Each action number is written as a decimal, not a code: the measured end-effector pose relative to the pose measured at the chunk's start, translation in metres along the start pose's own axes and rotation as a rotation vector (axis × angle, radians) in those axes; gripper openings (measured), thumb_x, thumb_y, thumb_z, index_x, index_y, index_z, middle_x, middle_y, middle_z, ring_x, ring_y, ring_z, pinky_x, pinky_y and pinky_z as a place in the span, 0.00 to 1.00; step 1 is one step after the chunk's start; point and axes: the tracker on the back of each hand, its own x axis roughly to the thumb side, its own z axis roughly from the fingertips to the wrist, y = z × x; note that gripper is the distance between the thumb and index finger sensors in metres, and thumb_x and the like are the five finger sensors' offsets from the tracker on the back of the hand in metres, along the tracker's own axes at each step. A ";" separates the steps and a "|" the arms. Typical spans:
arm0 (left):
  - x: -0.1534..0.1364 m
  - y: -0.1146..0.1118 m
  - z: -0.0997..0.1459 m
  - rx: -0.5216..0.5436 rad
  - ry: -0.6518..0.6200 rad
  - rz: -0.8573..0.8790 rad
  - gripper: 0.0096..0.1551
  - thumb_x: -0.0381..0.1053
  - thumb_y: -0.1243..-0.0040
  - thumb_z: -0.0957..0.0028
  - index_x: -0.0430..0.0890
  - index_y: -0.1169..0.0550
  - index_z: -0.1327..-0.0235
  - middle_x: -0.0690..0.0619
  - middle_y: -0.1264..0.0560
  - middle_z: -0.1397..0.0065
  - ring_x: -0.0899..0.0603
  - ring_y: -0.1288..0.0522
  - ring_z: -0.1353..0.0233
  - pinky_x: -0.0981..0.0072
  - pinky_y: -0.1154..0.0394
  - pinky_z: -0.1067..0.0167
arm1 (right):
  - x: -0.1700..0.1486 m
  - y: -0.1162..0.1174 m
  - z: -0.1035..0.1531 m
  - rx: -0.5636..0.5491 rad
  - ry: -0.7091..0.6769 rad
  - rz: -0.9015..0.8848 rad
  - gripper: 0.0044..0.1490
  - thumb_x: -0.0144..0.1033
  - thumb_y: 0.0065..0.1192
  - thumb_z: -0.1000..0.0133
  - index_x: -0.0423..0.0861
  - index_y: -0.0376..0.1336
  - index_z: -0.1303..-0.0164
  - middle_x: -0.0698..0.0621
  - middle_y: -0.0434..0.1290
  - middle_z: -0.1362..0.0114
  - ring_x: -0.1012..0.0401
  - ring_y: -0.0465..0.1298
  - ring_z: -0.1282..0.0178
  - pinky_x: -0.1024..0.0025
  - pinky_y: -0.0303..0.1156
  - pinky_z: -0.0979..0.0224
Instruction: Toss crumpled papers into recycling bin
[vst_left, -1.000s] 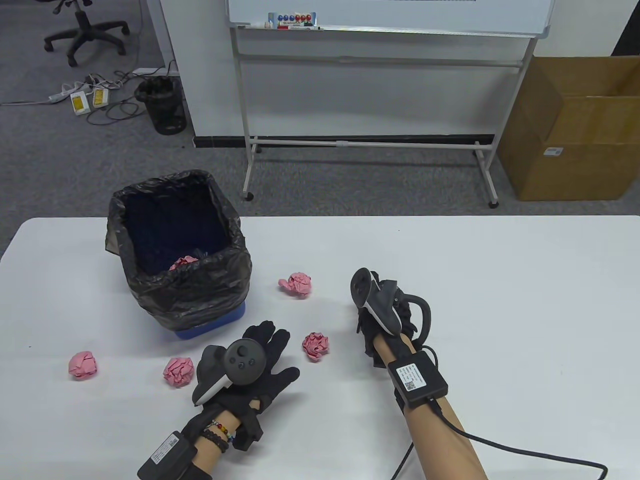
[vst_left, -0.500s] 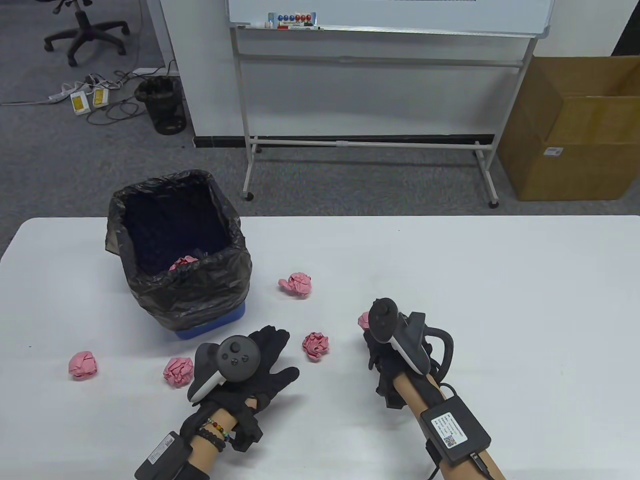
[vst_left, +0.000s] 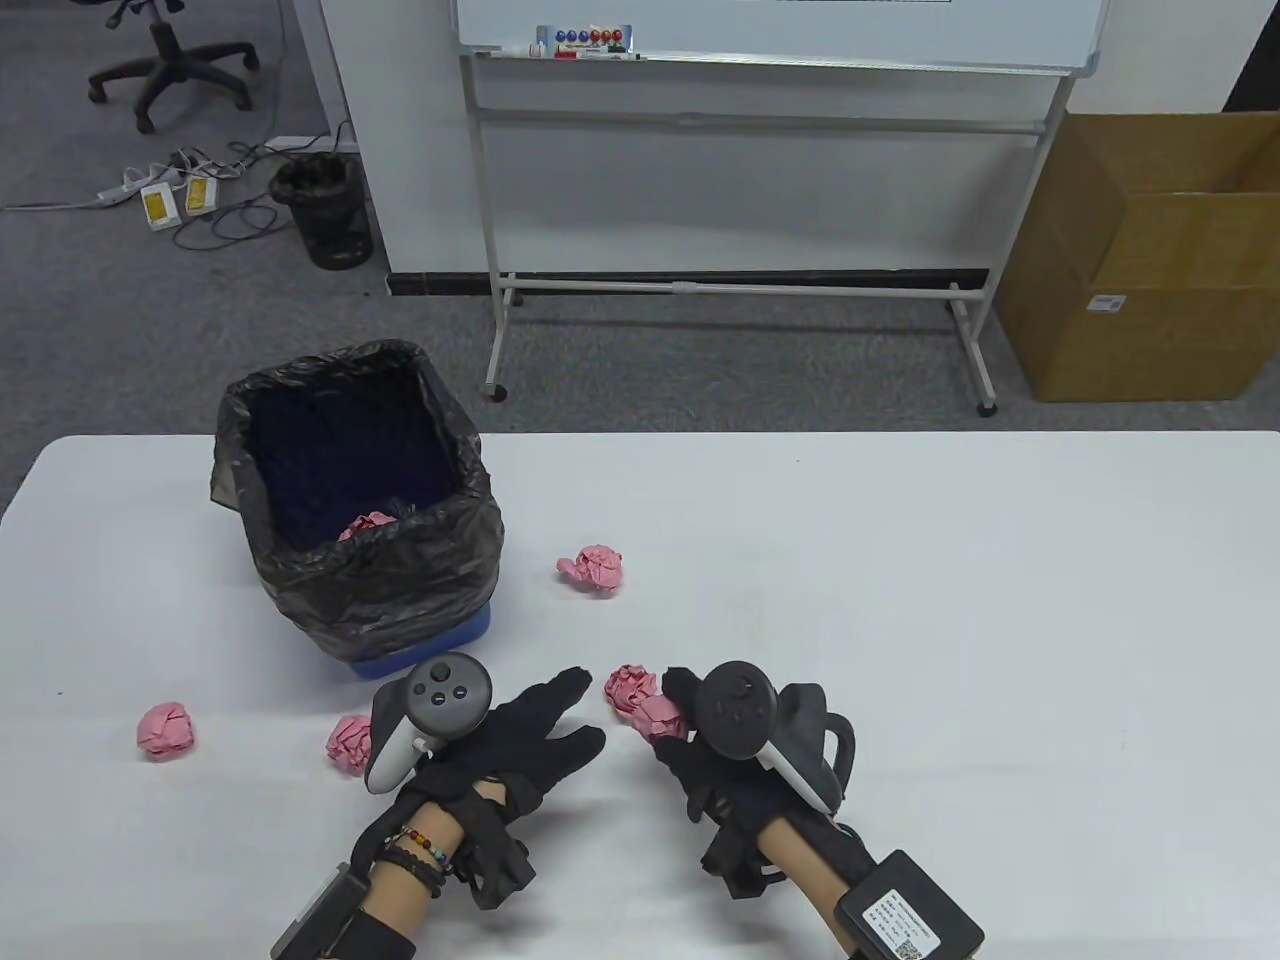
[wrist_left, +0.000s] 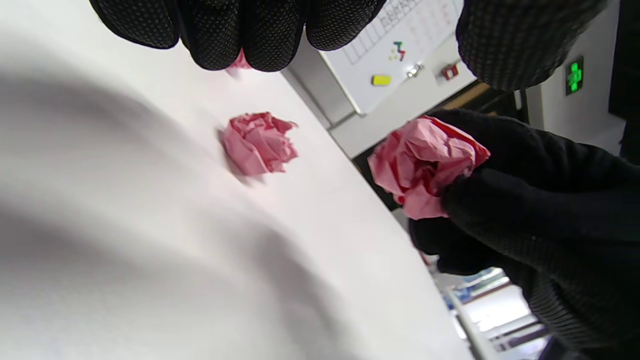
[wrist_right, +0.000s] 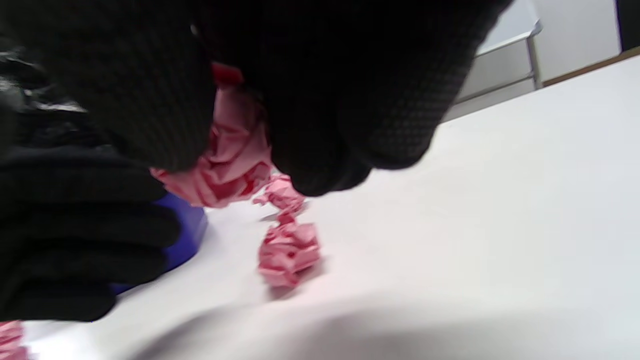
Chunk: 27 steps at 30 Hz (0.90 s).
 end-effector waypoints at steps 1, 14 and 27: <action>0.000 -0.001 0.000 -0.018 -0.006 0.024 0.55 0.72 0.43 0.51 0.43 0.42 0.18 0.35 0.39 0.15 0.26 0.36 0.20 0.32 0.36 0.29 | 0.003 0.003 0.001 0.014 -0.016 -0.018 0.45 0.50 0.78 0.61 0.54 0.66 0.31 0.50 0.82 0.37 0.58 0.89 0.47 0.73 0.85 0.48; 0.002 -0.005 -0.001 -0.086 -0.003 0.065 0.53 0.70 0.38 0.53 0.39 0.35 0.23 0.34 0.25 0.27 0.41 0.13 0.40 0.50 0.16 0.45 | 0.029 0.027 0.007 0.047 -0.109 -0.130 0.46 0.50 0.79 0.62 0.53 0.66 0.31 0.50 0.82 0.37 0.59 0.89 0.48 0.72 0.85 0.48; 0.004 0.000 0.000 -0.021 0.054 0.025 0.46 0.64 0.34 0.53 0.36 0.28 0.28 0.30 0.21 0.33 0.45 0.08 0.47 0.55 0.12 0.51 | 0.012 0.025 0.008 0.087 -0.101 -0.129 0.49 0.55 0.74 0.61 0.55 0.61 0.27 0.52 0.75 0.27 0.53 0.82 0.32 0.62 0.80 0.36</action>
